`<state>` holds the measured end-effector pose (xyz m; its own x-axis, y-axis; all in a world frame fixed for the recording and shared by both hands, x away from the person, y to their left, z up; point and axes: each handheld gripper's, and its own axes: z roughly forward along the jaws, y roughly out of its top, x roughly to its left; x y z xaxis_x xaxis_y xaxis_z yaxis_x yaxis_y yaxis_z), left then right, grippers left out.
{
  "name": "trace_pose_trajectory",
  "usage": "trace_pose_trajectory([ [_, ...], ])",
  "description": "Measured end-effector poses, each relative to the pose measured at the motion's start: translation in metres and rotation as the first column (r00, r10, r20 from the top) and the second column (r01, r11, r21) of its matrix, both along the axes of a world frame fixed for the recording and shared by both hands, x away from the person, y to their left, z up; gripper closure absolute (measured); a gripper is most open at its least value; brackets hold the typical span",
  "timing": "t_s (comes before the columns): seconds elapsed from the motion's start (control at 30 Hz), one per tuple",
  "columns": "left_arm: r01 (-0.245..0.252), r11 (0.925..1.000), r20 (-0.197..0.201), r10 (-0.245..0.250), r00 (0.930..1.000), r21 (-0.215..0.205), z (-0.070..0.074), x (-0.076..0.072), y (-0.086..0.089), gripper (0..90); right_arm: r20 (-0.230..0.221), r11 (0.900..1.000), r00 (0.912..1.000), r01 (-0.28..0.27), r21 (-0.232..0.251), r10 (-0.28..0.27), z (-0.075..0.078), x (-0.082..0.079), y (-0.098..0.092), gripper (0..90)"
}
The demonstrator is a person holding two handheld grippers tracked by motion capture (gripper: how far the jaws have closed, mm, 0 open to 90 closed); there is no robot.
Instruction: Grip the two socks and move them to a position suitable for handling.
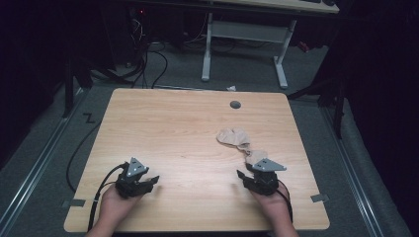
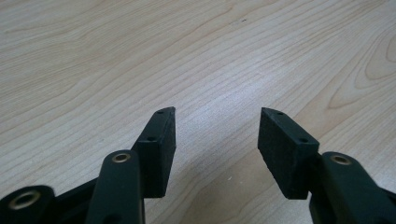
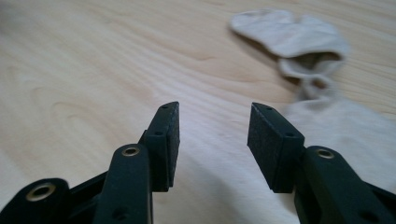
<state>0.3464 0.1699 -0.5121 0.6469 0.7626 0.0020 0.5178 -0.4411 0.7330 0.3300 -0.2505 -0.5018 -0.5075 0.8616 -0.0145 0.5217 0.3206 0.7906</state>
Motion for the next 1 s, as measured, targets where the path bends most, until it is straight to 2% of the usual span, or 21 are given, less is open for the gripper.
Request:
trace_pose_trajectory([
  [0.07, -0.002, 1.0, 0.0, 0.002, 1.0, -0.002, 0.0, 0.0, 0.0, 47.1, -0.004, 0.999, 0.9989, 0.046, 0.0, -0.046, 0.002, 0.006, -0.008, 53.2],
  [0.1, -0.002, 1.0, 0.0, 0.002, 1.0, -0.002, 0.0, 0.0, 0.0, 47.1, -0.004, 0.999, 0.9989, 0.046, 0.0, -0.046, 0.002, 0.006, -0.008, 53.2],
  [0.13, -0.003, 1.0, 0.0, 0.003, 1.0, -0.002, 0.0, 0.0, 0.0, 47.1, -0.01, 0.996, 0.9964, 0.084, 0.01, -0.084, 0.003, 0.012, -0.016, 53.1],
  [0.23, -0.003, 1.0, 0.0, 0.003, 1.0, -0.002, 0.0, 0.0, 0.0, 47.1, -0.008, 0.991, 0.991, 0.134, 0.007, -0.134, 0.005, 0.02, -0.027, 52.6],
  [0.33, -0.005, 1.0, -0.003, 0.005, 1.0, -0.002, -0.001, 0.001, 0.0, 47.1, -0.026, 0.981, 0.9809, 0.193, -0.006, -0.193, 0.004, 0.031, -0.036, 48.7],
  [0.4, -0.004, 1.0, -0.002, 0.004, 1.0, 0.0, -0.001, 0.0, 0.0, 47.1, -0.059, 0.975, 0.9736, 0.22, -0.006, -0.22, 0.0, 0.038, -0.041, 43.8],
  [0.47, -0.004, 1.0, 0.0, 0.004, 1.0, -0.001, -0.001, 0.0, 0.0, 47.1, -0.098, 0.972, 0.967, 0.236, 0.001, -0.235, -0.004, 0.042, -0.044, 41.1],
  [0.67, -0.007, 1.0, -0.004, 0.007, 1.0, -0.002, -0.001, 0.001, 0.001, 47.1, -0.142, 0.964, 0.9538, 0.263, -0.03, -0.265, -0.011, 0.044, -0.045, 37.8],
  [0.77, -0.004, 1.0, -0.002, 0.004, 1.0, -0.001, 0.0, 0.001, 0.001, 47.1, -0.175, 0.962, 0.9463, 0.269, -0.041, -0.272, -0.015, 0.046, -0.046, 42.2],
  [0.83, -0.004, 1.0, -0.002, 0.004, 1.0, -0.001, 0.0, 0.001, 0.001, 47.1, -0.183, 0.964, 0.9462, 0.264, -0.04, -0.267, -0.017, 0.045, -0.047, 48.5],
  [0.87, -0.006, 1.0, 0.001, 0.006, 1.0, -0.002, 0.0, 0.001, 0.002, 47.1, -0.181, 0.963, 0.9462, 0.265, -0.041, -0.268, -0.017, 0.045, -0.047, 54.1],
  [0.9, -0.006, 1.0, 0.001, 0.006, 1.0, -0.003, 0.0, 0.001, 0.002, 47.1, -0.182, 0.965, 0.9482, 0.259, -0.034, -0.26, -0.017, 0.044, -0.048, 63.7],
  [0.93, -0.008, 1.0, 0.002, 0.008, 1.0, -0.003, 0.0, 0.001, 0.002, 47.1, -0.178, 0.966, 0.9494, 0.256, -0.038, -0.259, -0.017, 0.044, -0.047, 68.7],
  [0.97, -0.008, 1.0, 0.002, 0.008, 1.0, -0.003, 0.0, 0.001, 0.002, 47.1, -0.178, 0.966, 0.9494, 0.256, -0.038, -0.259, -0.017, 0.044, -0.047, 68.7],
  [1.0, -0.008, 1.0, 0.001, 0.008, 1.0, -0.001, 0.0, 0.001, 0.002, 47.1, -0.172, 0.969, 0.9538, 0.241, -0.051, -0.247, -0.017, 0.042, -0.044, 78.8],
])
